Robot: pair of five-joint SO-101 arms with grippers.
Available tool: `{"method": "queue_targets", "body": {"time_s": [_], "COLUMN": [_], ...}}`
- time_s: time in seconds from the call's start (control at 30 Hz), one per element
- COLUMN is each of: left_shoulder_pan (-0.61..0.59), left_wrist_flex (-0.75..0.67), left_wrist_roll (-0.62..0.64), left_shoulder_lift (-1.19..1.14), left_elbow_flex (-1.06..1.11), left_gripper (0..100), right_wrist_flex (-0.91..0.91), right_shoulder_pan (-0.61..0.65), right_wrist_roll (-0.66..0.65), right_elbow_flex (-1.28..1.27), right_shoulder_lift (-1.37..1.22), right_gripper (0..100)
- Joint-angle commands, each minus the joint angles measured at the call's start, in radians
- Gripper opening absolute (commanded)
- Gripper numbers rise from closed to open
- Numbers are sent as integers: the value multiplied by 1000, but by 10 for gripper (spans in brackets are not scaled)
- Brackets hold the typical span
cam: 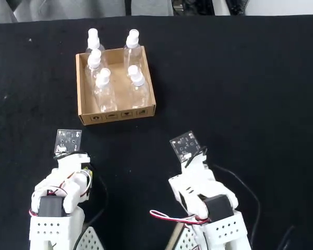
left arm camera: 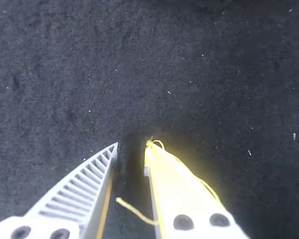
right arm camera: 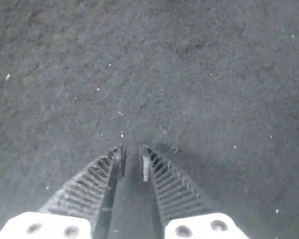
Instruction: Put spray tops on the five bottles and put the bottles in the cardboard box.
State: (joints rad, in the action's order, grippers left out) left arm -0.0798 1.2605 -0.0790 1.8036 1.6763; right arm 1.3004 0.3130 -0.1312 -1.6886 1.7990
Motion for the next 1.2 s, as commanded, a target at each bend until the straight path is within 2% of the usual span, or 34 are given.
{"method": "queue_targets", "body": {"time_s": [0.0, 0.2, 0.43, 1.17], "left_shoulder_pan": [5, -1, -113, -117], "left_wrist_flex": [6, 5, 3, 5], "left_wrist_roll": [-6, -6, -6, -6], "left_shoulder_lift": [8, 5, 2, 6], "left_elbow_flex": [24, 24, 25, 25], "left_gripper": [80, 80, 80, 80], "right_wrist_flex": [6, 6, 6, 6], "right_shoulder_pan": [-26, -26, -26, -28], "right_wrist_roll": [0, 0, 0, -2], "right_elbow_flex": [5, 5, 5, 5], "right_shoulder_lift": [97, 97, 97, 97], "right_gripper": [11, 11, 11, 11]}}
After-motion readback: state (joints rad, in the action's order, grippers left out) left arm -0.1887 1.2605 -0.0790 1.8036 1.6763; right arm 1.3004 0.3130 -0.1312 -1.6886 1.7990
